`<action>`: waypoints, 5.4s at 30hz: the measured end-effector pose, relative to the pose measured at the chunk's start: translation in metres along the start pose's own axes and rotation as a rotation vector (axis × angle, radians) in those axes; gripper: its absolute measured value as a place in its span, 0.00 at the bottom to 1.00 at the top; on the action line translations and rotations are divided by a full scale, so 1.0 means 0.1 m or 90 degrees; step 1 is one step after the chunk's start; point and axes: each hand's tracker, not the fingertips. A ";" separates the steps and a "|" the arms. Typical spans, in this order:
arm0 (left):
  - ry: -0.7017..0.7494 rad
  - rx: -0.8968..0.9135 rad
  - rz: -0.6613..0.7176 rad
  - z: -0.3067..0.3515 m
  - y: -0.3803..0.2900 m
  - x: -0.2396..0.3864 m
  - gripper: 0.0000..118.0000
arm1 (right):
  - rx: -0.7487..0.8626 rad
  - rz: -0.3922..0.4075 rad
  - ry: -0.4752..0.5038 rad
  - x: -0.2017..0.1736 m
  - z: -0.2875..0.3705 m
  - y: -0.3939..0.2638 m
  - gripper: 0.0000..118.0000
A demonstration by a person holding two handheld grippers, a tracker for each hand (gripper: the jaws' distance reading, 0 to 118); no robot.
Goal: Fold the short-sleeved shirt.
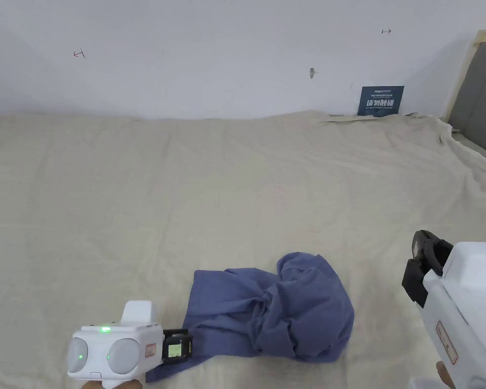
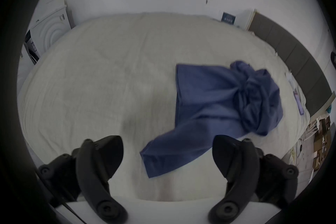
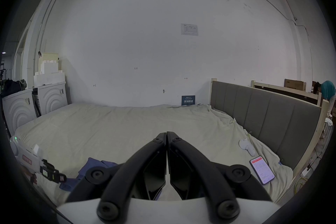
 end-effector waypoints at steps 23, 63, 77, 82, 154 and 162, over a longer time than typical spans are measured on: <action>-0.057 0.023 0.058 0.02 -0.09 -0.16 0.01 | -0.194 -0.018 0.064 0.07 -1.02 -0.33 0.08; -0.168 0.129 0.112 0.59 0.43 -0.32 0.01 | -0.318 -0.103 0.111 0.25 -1.77 0.03 0.01; -0.122 0.299 0.143 1.51 1.81 -0.83 0.01 | -0.192 -0.179 0.088 1.08 -1.42 1.16 0.01; -0.129 0.323 0.139 1.68 2.20 -0.73 0.01 | -0.172 -0.191 0.090 1.13 -1.43 1.37 0.01; 0.045 0.001 0.085 0.33 -0.71 -1.01 0.01 | -0.404 -0.213 0.027 0.70 -0.11 -1.47 0.01; 0.058 -0.021 0.117 0.18 -0.75 -0.97 0.01 | -0.444 -0.154 0.000 0.75 -0.25 -1.82 0.01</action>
